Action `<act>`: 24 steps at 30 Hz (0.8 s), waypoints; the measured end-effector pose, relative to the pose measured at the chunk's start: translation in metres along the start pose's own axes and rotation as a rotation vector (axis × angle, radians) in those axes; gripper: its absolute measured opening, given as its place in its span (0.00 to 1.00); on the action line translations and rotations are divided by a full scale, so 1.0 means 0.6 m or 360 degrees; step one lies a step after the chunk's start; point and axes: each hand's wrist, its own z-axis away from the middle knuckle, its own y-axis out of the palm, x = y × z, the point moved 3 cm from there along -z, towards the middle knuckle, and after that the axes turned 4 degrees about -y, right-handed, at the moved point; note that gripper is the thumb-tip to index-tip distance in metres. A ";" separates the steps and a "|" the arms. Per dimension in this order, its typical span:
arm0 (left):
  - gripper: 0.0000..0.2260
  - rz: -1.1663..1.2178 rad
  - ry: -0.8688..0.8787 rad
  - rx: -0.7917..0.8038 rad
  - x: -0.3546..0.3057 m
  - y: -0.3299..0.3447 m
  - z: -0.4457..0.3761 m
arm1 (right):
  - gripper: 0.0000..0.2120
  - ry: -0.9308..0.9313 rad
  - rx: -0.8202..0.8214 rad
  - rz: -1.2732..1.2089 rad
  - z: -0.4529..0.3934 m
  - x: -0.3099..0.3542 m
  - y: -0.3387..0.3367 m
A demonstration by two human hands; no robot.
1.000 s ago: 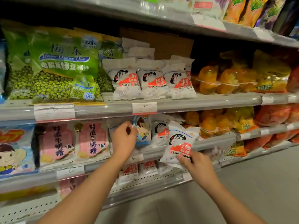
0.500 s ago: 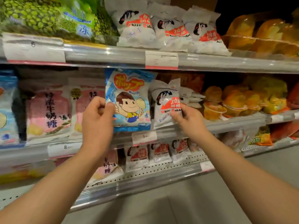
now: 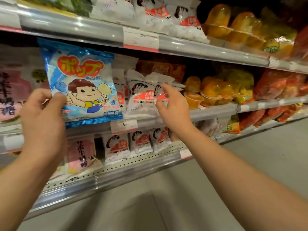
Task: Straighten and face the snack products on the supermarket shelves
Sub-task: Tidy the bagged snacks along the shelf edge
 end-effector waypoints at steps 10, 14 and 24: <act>0.10 0.0023 -0.0056 0.0034 -0.020 -0.053 0.012 | 0.17 -0.0330 0.0170 0.0166 0.019 0.102 0.058; 0.10 0.0041 -0.0026 0.0077 -0.049 -0.091 0.013 | 0.12 0.0007 0.0696 -0.1123 0.051 0.235 0.079; 0.15 -0.0798 0.0385 -0.0080 -0.072 -0.234 -0.026 | 0.09 0.0145 0.0861 -0.1373 0.022 0.361 0.152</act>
